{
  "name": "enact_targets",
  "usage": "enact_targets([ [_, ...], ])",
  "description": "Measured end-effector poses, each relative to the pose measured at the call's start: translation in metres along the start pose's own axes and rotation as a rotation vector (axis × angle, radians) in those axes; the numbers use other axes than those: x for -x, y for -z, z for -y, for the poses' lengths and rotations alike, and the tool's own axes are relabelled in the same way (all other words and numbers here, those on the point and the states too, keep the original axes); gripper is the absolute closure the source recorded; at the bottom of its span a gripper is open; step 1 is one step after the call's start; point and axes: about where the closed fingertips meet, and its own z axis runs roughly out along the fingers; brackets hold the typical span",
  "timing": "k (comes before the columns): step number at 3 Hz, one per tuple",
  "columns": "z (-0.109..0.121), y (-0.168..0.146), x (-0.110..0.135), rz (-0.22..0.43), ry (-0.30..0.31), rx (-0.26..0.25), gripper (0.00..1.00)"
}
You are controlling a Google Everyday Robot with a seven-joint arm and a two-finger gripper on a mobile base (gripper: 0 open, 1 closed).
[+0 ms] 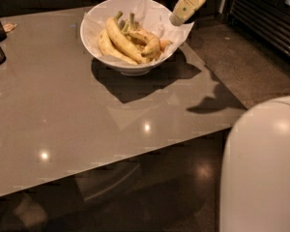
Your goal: Pick banana from white bowl
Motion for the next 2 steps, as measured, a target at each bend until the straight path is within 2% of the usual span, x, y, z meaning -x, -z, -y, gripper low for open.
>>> enact_targets([
  [2, 0.015, -0.024, 0.023, 0.006, -0.04, 0.004, 0.21],
])
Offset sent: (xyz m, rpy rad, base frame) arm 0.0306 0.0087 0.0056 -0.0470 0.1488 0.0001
